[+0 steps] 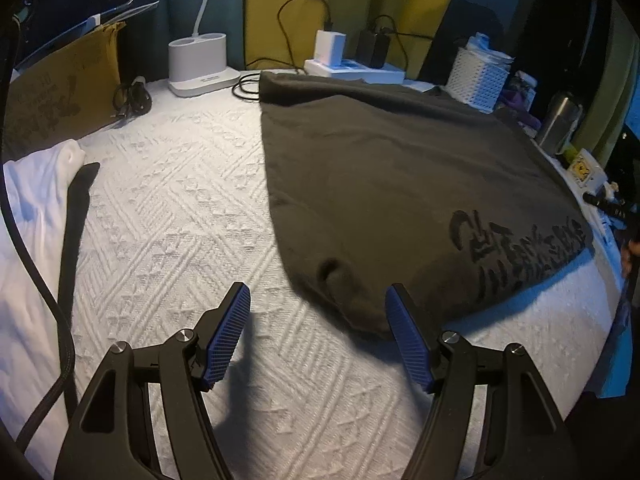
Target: Fold small clothes
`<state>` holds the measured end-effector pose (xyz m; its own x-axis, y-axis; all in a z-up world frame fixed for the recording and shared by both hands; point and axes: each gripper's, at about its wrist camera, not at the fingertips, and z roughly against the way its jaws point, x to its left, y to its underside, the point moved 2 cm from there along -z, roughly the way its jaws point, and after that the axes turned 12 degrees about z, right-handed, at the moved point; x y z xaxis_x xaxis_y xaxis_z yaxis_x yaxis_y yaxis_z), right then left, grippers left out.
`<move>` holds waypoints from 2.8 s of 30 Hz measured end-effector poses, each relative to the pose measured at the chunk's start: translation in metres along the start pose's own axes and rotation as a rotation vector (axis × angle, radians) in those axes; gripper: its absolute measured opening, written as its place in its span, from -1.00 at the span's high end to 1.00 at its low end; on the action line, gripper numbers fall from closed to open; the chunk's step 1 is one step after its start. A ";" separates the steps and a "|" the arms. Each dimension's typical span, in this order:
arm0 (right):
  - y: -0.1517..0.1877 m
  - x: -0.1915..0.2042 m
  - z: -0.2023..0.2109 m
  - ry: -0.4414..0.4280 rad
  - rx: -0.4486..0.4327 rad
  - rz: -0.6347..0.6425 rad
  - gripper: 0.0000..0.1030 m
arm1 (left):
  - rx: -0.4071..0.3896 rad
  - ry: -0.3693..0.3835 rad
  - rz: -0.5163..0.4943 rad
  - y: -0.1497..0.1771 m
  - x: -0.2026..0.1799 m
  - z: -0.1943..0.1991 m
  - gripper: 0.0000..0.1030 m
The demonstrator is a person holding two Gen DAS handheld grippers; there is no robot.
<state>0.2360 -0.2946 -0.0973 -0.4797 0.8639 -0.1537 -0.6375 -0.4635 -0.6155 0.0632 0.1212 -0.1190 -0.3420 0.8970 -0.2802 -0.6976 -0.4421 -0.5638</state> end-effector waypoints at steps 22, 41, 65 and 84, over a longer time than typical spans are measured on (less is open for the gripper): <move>0.015 0.028 0.031 -0.089 -0.072 0.001 0.93 | -0.104 0.078 -0.027 -0.011 -0.035 0.039 0.84; 0.079 0.036 0.045 -0.003 0.047 0.066 0.93 | 0.093 -0.006 -0.032 0.060 -0.015 0.049 0.75; 0.065 0.030 0.072 0.075 -0.021 0.011 0.18 | -0.040 0.013 -0.013 0.029 -0.039 0.051 0.09; 0.066 0.041 0.033 0.046 0.038 0.031 0.07 | 0.030 -0.085 -0.016 0.032 -0.033 0.019 0.09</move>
<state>0.1544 -0.2959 -0.1187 -0.4720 0.8567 -0.2081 -0.6456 -0.4966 -0.5802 0.0402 0.0772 -0.1127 -0.3823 0.9013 -0.2039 -0.7212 -0.4290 -0.5439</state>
